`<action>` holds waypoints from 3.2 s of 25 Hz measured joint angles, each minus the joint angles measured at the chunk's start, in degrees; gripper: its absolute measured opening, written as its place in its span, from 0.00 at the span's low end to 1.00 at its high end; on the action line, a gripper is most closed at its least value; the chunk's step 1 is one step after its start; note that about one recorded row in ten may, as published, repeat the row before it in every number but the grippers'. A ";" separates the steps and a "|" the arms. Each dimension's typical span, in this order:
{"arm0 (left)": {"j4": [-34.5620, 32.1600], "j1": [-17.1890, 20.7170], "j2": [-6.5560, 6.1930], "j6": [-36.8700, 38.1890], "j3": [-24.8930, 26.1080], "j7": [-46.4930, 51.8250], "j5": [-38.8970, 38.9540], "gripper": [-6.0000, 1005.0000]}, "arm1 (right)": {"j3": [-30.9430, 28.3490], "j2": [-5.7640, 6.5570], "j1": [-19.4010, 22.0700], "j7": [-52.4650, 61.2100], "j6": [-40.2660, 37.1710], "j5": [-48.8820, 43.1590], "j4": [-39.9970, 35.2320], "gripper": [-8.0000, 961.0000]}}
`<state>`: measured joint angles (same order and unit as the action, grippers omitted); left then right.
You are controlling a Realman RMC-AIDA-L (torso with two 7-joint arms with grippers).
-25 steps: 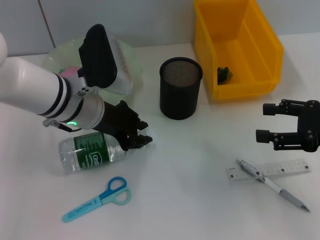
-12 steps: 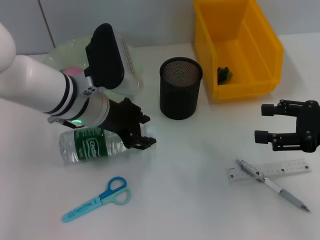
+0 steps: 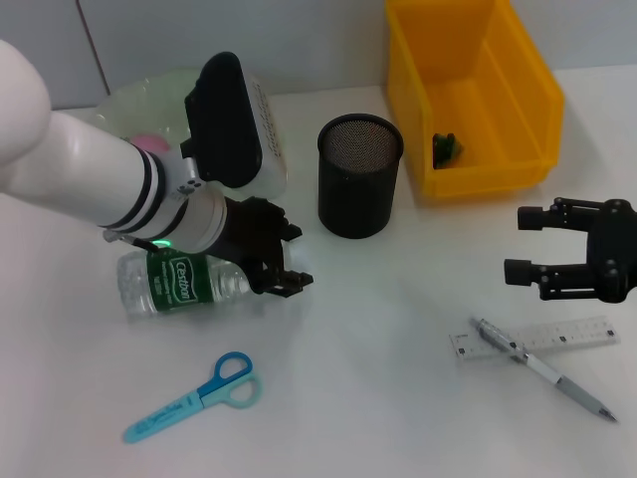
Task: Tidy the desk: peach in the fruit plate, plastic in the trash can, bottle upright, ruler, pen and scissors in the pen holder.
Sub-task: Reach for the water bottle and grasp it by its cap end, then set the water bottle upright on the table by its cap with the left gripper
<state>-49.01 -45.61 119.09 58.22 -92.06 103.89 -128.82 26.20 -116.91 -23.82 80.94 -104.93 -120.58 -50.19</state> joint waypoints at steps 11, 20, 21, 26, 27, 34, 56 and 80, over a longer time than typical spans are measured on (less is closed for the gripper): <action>0.44 -0.03 0.00 -1.41 -0.41 -0.53 -0.11 0.60 | -0.01 -0.07 -0.06 0.01 -0.01 0.00 0.00 0.82; 1.84 -0.13 0.00 -1.45 -0.48 -1.28 -0.12 0.59 | -0.01 -0.41 -0.28 0.01 -0.01 -0.52 0.00 0.81; 1.95 -0.16 0.00 -1.46 -0.50 -1.30 -0.12 0.59 | -0.01 -0.46 -0.34 0.01 0.00 -0.59 0.00 0.81; 2.14 -0.21 0.00 -1.72 -0.68 -1.38 -0.11 0.59 | -0.01 -0.55 -0.52 0.01 0.06 -0.73 0.00 0.81; 2.19 -0.21 0.00 -1.77 -0.81 -1.42 -0.11 0.59 | -0.01 -0.58 -0.57 0.01 0.07 -0.74 0.00 0.81; 3.28 -0.47 0.00 -2.22 -1.19 -1.83 -0.11 0.59 | 0.06 -0.60 -0.89 0.01 0.24 -0.79 0.00 0.81; 3.10 -0.59 -0.01 -2.72 -1.84 -2.10 -0.15 0.44 | 1.66 -0.84 -1.06 0.67 1.50 -0.80 0.01 0.81; -0.64 0.69 -0.04 -0.06 -1.35 -1.14 1.22 0.44 | 1.66 -1.18 -1.03 1.34 1.67 -0.79 -0.80 0.80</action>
<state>-49.66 -44.92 119.05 58.16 -93.41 102.75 -127.60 27.86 -118.09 -24.85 82.28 -103.26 -121.37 -50.99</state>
